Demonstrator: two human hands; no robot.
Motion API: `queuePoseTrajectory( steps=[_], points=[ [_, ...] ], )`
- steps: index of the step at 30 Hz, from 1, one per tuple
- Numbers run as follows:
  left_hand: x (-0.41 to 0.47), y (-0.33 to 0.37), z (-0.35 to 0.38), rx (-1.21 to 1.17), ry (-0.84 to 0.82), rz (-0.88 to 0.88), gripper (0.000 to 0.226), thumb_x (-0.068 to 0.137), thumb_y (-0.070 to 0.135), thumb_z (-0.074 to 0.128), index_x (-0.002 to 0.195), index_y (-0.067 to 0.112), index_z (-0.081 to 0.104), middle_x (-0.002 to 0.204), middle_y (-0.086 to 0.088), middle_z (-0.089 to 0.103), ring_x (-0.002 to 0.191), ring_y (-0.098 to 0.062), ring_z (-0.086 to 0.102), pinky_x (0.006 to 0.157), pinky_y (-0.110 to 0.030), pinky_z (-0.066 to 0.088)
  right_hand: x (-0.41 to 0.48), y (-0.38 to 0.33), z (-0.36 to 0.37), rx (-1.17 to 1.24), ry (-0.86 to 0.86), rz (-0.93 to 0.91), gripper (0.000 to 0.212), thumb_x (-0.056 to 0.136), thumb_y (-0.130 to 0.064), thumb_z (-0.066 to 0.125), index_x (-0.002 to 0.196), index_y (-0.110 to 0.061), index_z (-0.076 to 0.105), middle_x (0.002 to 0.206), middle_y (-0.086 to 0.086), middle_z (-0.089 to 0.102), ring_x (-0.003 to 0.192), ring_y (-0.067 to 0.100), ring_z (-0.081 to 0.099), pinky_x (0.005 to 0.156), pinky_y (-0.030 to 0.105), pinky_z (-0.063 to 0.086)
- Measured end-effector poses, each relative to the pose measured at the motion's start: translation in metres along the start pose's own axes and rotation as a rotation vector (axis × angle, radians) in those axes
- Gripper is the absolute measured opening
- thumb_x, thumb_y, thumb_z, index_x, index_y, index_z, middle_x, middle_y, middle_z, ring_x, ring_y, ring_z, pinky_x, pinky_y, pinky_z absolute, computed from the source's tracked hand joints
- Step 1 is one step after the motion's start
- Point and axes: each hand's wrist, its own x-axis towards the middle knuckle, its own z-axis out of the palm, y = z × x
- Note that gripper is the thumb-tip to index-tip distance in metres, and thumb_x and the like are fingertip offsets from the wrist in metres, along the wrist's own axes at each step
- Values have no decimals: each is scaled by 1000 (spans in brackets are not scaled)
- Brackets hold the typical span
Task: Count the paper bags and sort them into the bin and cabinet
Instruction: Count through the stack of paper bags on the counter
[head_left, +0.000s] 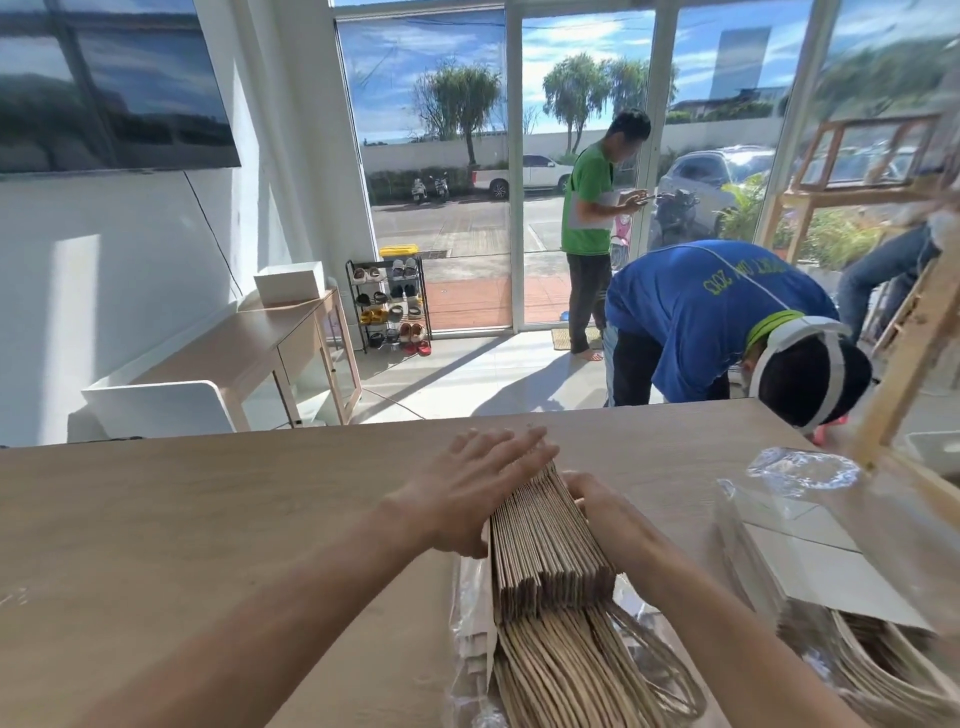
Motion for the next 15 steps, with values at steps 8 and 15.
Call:
queuePoseTrajectory(
  steps=[8, 15],
  points=[
    [42, -5, -14, 208, 65, 465, 95, 66, 47, 80, 144, 25, 30, 134, -2, 52, 130, -26, 40, 116, -48, 19, 1, 37, -22, -92, -92, 147, 44, 94, -47, 27, 88, -18, 59, 84, 2, 64, 75, 15, 58, 65, 28, 50],
    [42, -22, -11, -32, -41, 411, 63, 68, 35, 81, 119, 19, 48, 124, -2, 60, 127, -20, 45, 109, -32, 30, -8, 61, -47, 262, -315, 184, 27, 91, -21, 54, 74, -11, 72, 71, 7, 65, 61, 16, 53, 57, 27, 41]
  ],
)
